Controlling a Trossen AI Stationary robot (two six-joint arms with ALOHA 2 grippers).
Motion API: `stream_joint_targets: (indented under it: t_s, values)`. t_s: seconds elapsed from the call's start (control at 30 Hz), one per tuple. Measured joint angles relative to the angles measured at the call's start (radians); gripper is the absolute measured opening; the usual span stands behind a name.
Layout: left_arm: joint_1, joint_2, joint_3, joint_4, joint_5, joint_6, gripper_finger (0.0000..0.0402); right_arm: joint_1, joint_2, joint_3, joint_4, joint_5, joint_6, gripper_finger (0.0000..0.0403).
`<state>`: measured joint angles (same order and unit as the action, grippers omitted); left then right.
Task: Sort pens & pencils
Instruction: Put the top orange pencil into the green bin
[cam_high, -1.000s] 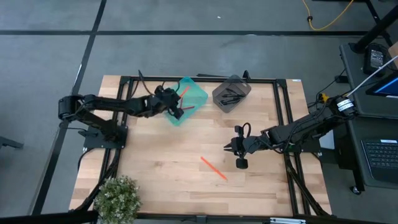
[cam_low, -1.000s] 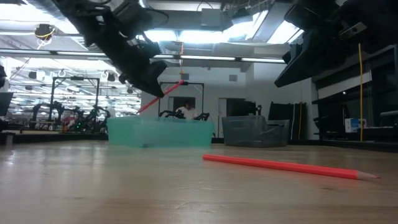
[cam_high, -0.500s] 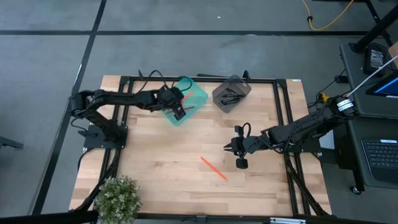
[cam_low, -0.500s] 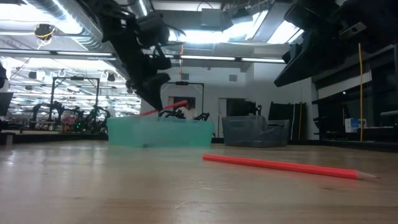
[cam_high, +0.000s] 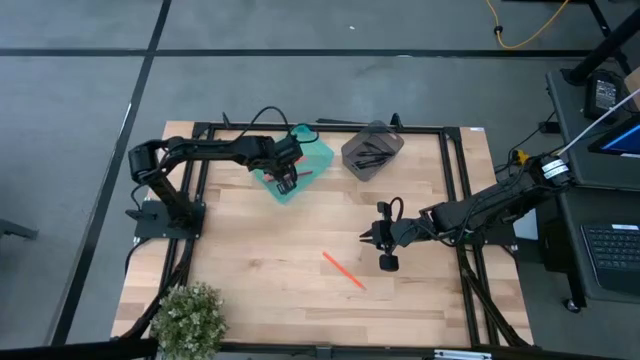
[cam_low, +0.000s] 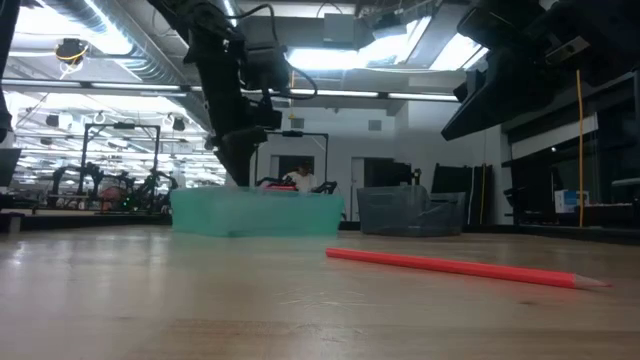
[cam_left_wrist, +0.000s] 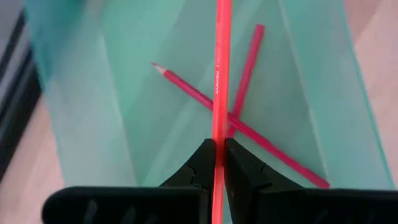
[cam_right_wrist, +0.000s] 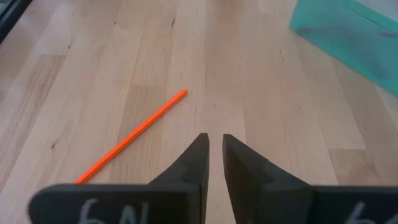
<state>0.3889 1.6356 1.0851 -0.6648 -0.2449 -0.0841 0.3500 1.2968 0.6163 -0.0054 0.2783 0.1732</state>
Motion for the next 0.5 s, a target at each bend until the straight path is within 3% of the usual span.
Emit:
stream_joint_targets:
  t_s: [0.13, 0.5]
  values:
    - [-0.001, 0.0, 0.0, 0.0, 0.05, 0.015, 0.002, 0.0, 0.0, 0.0, 0.0, 0.0, 0.001, 0.0049]
    - [-0.006, -0.004, 0.0, 0.034, 0.015, 0.024, 0.0077, 0.0, 0.0, 0.0, 0.0, 0.0, 0.001, 0.0049]
